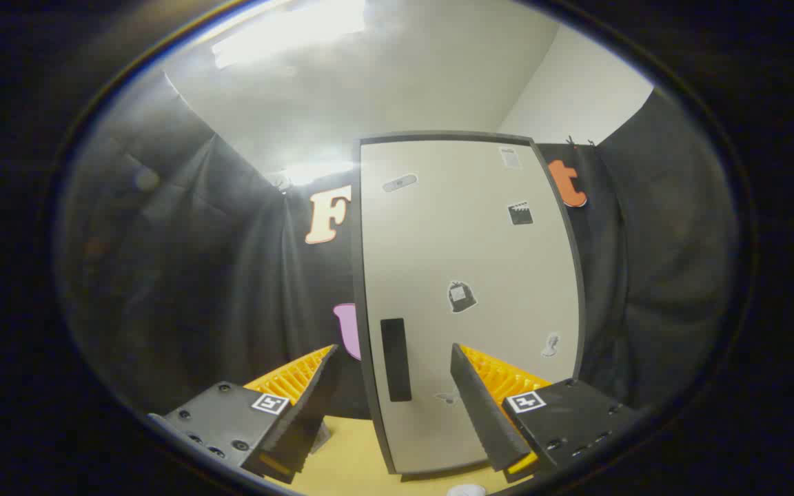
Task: Open the shoe cabinet door, grab the shoes and put them into the shoe cabinet, then close the shoe cabinet door.
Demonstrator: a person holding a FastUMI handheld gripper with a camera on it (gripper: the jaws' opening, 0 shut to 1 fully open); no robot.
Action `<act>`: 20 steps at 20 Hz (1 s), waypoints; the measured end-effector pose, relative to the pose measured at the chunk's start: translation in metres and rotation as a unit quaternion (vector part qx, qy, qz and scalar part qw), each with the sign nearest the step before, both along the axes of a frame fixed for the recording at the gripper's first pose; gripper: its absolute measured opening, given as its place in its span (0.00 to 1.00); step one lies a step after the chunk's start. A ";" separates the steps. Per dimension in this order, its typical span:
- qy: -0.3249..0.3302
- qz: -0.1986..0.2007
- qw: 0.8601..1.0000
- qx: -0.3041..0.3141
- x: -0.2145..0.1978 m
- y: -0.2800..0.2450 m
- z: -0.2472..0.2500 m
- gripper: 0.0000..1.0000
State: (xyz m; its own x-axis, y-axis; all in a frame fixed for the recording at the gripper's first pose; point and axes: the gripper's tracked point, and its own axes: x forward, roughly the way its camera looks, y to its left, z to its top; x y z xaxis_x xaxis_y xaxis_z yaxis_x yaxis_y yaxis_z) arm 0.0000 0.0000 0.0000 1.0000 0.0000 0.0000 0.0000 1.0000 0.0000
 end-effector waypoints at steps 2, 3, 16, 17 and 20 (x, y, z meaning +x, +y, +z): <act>0.000 -0.001 1.000 0.000 0.004 -0.001 0.000 0.98; -0.001 -0.001 1.000 0.000 0.005 -0.001 0.000 0.98; 0.008 0.007 1.000 0.002 0.037 0.002 -0.012 0.98; 0.010 0.008 1.000 0.002 0.041 0.002 -0.014 0.98; 0.017 0.010 1.000 0.002 0.055 0.004 -0.022 0.98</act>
